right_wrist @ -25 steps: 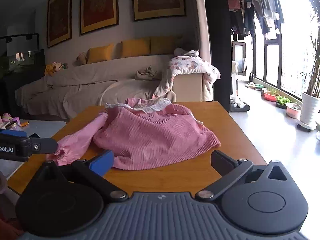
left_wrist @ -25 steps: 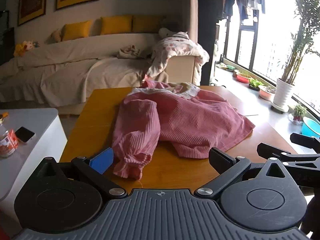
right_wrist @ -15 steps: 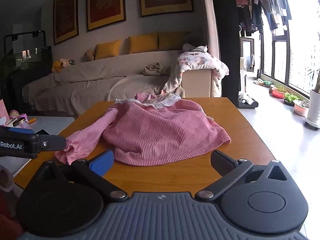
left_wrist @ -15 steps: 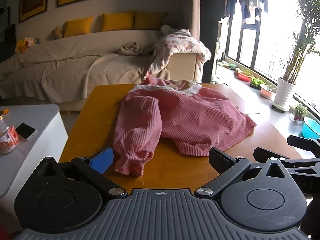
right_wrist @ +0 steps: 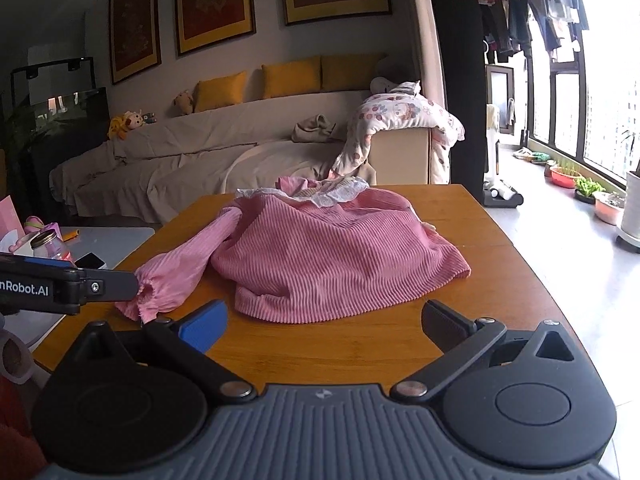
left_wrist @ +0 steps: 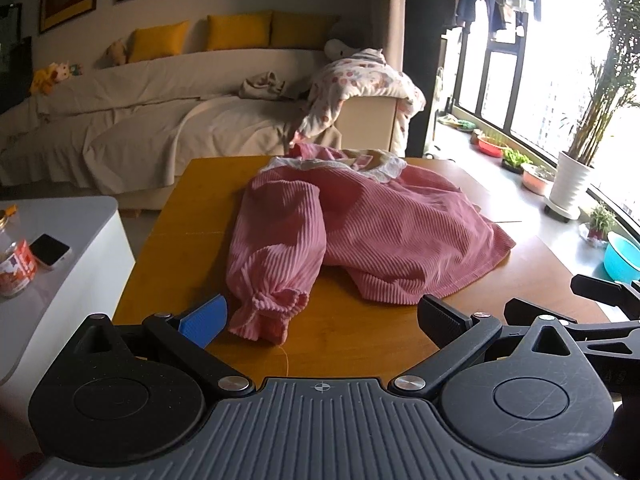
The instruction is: Fold clothes
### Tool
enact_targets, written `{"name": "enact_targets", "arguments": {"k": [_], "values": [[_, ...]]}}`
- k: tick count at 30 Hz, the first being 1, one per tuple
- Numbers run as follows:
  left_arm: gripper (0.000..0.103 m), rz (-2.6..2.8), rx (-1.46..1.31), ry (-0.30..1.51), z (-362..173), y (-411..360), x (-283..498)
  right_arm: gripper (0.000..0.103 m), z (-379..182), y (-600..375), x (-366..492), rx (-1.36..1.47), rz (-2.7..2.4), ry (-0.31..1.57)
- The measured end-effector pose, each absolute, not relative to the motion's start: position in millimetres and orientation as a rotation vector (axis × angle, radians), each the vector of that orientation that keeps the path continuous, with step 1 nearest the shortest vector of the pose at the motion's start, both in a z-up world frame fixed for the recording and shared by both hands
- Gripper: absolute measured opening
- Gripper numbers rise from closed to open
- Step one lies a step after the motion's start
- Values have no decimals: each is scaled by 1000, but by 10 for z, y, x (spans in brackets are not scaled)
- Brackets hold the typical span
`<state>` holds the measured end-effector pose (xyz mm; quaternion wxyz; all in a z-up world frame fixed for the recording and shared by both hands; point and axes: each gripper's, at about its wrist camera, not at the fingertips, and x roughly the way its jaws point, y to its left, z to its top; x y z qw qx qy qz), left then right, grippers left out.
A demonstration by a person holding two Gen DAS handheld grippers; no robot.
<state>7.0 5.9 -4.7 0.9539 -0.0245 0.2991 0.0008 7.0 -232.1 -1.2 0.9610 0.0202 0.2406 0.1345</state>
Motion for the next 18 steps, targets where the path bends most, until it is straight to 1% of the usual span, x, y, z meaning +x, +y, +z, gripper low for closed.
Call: {"name": "enact_targets", "arguments": {"k": [18], "values": [[103, -3, -59, 629, -47, 73, 66, 103, -41, -2308, 90, 37, 275, 502]]}}
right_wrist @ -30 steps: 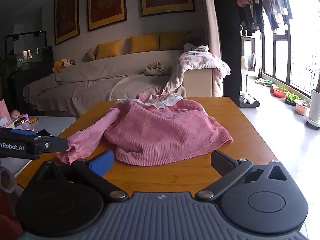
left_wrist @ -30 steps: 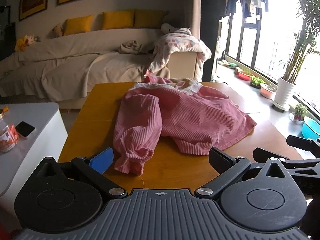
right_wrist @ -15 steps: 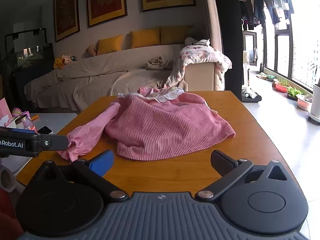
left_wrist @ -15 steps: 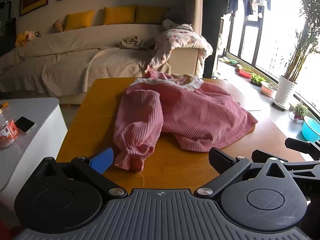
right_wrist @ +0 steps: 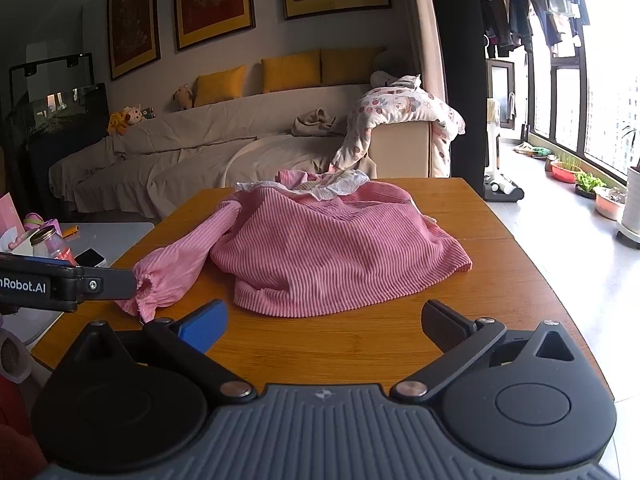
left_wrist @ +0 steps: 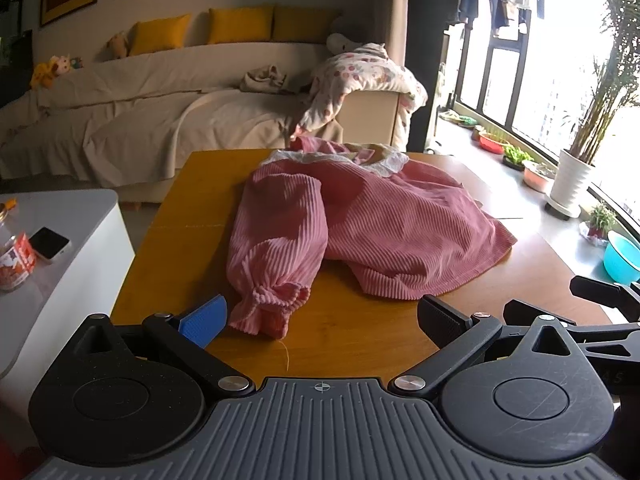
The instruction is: Fold clothes
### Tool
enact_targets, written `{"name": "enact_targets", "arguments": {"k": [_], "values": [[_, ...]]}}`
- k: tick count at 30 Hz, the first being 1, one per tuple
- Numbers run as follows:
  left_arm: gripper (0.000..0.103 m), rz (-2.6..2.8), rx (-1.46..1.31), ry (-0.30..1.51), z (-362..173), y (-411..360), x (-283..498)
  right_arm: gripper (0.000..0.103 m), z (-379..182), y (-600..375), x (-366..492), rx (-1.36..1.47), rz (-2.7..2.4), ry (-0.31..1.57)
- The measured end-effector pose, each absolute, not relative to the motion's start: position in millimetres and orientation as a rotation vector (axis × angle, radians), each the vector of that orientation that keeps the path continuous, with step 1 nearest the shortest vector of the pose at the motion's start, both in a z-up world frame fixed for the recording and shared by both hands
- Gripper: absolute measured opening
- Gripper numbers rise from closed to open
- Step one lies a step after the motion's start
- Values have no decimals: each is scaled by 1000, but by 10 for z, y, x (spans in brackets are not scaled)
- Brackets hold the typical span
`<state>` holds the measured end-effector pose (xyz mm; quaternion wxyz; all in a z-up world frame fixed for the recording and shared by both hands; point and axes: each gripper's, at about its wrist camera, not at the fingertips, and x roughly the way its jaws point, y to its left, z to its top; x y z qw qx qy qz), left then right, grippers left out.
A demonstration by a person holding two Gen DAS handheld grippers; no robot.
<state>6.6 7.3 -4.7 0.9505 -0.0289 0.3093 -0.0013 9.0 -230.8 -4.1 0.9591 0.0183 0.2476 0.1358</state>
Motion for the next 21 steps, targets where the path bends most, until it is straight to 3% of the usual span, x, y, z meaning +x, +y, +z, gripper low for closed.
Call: {"name": "enact_targets", "arguments": {"k": [21], "values": [[103, 0, -72, 686, -112, 101, 117, 103, -98, -2298, 136, 35, 276, 550]]}}
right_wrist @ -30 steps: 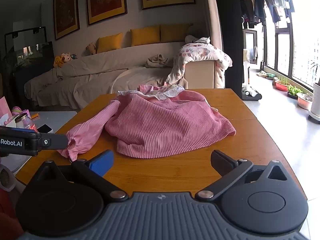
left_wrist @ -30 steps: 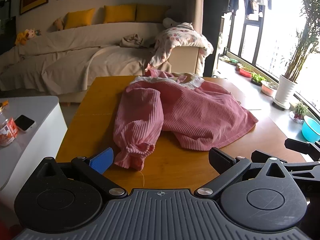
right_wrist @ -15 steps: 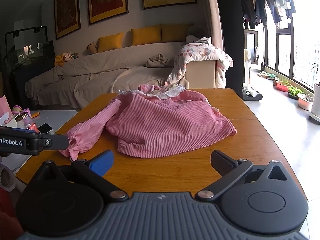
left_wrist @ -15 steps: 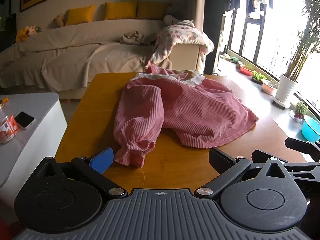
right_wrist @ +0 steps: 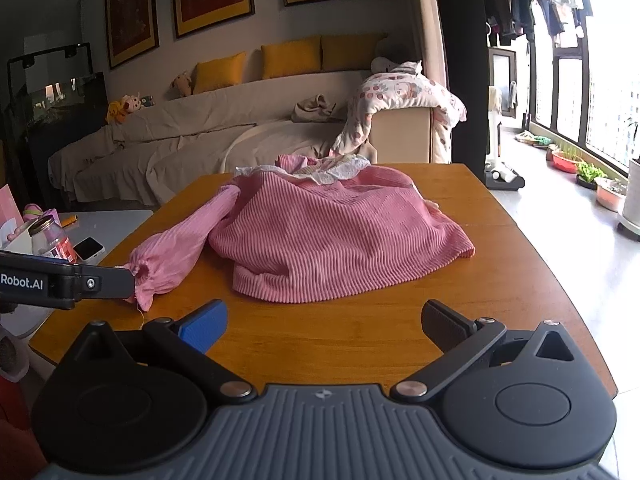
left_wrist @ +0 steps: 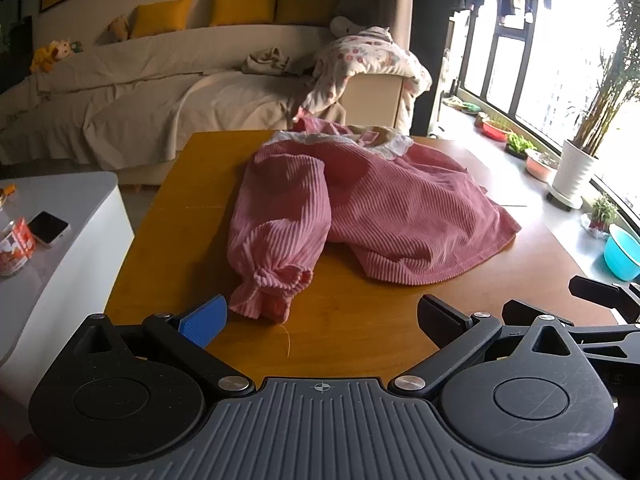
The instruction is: Fold clothes
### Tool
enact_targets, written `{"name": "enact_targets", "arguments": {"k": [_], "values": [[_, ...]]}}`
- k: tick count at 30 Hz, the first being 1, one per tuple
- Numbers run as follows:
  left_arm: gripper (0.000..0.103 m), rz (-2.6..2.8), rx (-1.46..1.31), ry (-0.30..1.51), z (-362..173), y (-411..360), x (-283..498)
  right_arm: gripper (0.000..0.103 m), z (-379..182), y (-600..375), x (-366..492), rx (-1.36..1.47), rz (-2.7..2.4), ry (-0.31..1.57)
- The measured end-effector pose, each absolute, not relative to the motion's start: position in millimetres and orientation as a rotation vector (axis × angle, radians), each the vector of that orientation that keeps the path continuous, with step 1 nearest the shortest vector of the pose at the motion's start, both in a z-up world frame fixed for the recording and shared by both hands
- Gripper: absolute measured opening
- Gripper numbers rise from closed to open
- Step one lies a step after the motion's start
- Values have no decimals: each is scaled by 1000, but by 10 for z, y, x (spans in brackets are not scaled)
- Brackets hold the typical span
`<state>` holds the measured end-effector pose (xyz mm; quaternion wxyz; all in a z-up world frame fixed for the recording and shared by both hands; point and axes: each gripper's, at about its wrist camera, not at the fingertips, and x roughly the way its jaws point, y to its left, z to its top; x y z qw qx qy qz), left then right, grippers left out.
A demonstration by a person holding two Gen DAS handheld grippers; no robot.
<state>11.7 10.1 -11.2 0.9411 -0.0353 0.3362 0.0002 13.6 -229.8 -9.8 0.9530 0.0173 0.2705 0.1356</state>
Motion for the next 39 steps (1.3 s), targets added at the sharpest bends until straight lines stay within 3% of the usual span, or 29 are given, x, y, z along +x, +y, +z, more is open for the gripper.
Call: {"name": "enact_targets", "arguments": {"k": [39], "values": [[103, -7, -75, 729, -151, 97, 169, 103, -135, -2299, 212, 14, 234, 598]]}}
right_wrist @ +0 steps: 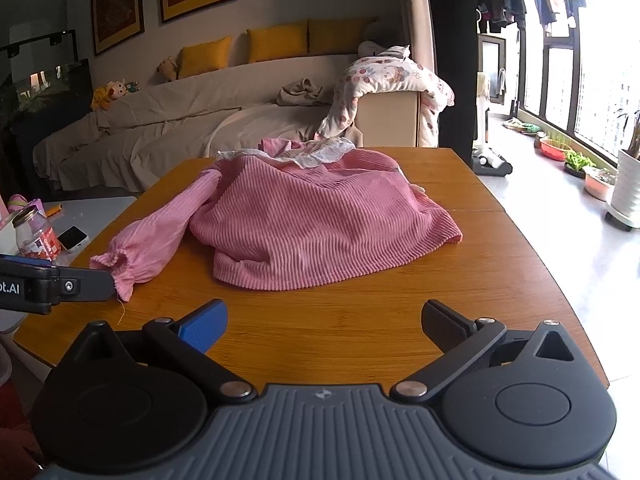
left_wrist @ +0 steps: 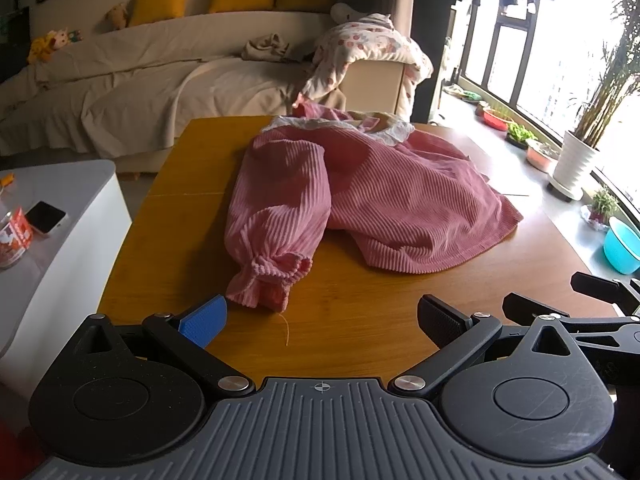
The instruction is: Fold clothes
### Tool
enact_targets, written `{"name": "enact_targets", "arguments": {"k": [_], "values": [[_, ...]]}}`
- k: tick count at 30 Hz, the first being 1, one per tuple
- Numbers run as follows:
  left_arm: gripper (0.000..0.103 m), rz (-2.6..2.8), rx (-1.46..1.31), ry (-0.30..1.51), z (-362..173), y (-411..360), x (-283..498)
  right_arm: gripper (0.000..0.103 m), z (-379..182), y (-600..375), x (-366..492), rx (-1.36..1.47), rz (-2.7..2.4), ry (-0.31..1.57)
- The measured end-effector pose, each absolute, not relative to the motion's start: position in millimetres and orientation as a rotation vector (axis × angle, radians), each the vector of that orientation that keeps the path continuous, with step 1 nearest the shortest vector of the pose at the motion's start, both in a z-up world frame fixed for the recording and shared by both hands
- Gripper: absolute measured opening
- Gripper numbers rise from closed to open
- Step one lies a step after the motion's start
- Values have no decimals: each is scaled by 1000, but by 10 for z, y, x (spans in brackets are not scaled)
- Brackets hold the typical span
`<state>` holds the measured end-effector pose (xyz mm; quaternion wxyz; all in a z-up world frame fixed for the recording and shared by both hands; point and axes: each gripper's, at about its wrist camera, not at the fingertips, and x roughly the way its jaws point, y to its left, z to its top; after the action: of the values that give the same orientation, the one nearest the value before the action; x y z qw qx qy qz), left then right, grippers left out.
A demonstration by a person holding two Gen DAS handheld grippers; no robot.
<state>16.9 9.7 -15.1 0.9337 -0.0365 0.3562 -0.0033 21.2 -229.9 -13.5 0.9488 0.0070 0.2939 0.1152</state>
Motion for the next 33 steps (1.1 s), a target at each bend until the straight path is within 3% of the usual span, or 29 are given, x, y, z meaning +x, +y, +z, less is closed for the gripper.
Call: {"name": "enact_targets", "arguments": {"k": [15, 23, 33], "values": [[103, -249, -145, 736, -75, 60, 562, 103, -253, -2368, 438, 2, 264, 666], [103, -517, -226, 740, -191, -121, 1288, 103, -277, -2974, 1118, 333, 229, 729], [103, -456, -398, 866, -552, 374, 1778, 103, -84, -2738, 2349, 238, 356, 648]]}}
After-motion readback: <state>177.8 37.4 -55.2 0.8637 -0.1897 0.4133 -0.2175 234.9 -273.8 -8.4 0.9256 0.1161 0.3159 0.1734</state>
